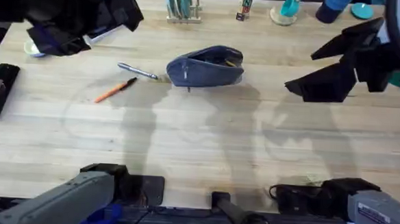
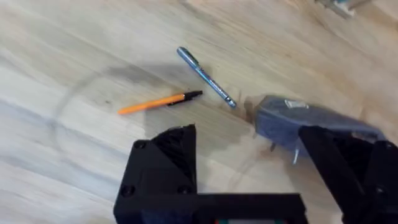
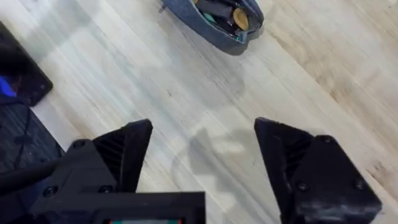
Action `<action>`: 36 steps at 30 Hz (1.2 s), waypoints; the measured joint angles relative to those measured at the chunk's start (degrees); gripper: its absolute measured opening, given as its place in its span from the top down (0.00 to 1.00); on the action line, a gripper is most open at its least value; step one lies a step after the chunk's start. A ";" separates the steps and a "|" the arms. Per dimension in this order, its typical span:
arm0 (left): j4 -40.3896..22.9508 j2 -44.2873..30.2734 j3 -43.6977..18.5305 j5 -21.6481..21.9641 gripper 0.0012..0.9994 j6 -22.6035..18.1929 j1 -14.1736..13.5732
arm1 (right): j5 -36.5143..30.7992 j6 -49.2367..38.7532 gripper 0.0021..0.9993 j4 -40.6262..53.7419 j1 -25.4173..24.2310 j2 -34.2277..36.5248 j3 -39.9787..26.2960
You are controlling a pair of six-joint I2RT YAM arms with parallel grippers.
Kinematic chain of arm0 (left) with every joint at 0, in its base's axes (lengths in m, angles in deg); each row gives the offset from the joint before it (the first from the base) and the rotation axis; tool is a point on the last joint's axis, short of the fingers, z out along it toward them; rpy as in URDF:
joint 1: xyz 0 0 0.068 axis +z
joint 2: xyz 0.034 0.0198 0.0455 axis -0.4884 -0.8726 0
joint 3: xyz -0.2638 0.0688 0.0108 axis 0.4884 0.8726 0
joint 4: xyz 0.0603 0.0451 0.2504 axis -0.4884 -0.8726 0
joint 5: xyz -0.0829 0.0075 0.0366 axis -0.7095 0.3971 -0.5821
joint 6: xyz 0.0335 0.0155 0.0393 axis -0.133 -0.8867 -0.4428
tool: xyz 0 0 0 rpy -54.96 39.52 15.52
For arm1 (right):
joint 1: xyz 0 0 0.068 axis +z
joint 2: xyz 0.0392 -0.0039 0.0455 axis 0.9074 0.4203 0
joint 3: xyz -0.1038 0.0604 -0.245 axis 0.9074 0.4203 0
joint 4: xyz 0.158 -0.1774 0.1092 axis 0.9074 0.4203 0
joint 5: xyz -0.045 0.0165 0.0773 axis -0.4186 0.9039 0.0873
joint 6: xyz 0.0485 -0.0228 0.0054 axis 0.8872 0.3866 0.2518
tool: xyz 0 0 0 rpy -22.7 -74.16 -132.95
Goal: Unzip the bag, pick up the pens from the table one at a time and place them inside, then zip the bag closed.
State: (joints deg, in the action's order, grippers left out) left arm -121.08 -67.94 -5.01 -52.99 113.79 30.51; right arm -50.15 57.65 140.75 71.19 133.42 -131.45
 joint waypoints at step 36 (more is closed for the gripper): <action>6.57 -27.01 0.02 2.07 0.00 29.02 2.73 | 0.00 0.01 0.00 0.02 0.00 0.00 0.00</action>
State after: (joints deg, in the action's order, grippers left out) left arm -114.51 -94.95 -4.99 -50.92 142.81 33.25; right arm -50.15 57.66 140.77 71.19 133.42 -131.45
